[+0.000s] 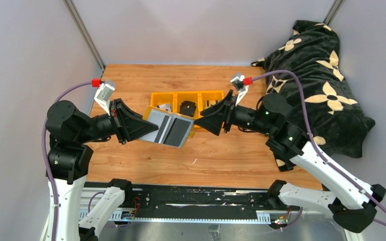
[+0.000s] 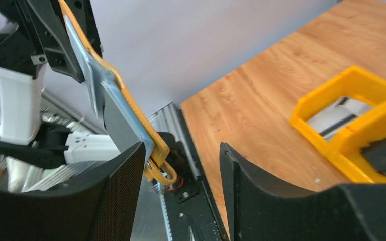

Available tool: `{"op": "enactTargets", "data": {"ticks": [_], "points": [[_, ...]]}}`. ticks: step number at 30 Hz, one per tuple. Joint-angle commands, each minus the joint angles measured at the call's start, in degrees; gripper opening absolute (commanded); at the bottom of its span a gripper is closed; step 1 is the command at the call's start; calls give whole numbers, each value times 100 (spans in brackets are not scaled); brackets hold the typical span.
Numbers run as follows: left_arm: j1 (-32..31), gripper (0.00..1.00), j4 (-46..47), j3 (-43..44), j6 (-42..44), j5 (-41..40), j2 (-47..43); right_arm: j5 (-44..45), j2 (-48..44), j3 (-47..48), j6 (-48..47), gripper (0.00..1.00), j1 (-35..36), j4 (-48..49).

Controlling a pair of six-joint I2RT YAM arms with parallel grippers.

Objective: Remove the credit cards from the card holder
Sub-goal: Remove the credit card from the card holder.

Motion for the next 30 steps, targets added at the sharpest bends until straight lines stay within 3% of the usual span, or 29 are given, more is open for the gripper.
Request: {"op": "enactTargets", "data": {"ticks": [1, 5, 9, 16, 30], "points": [[8, 0, -690, 165, 770, -750, -3, 891, -604, 135, -220, 60, -96, -362], [8, 0, -745, 132, 825, -1414, -11, 37, -514, 192, 367, 60, -96, 225], [8, 0, -537, -53, 588, -1647, -76, -865, 104, 53, 1380, 65, 126, 1397], [8, 0, -274, -202, 223, -1378, -186, -1040, 1031, 282, 1604, 66, 757, 2034], [8, 0, 214, -408, -371, -650, -275, -1281, 1727, 322, 2045, 59, 784, 2816]]}}
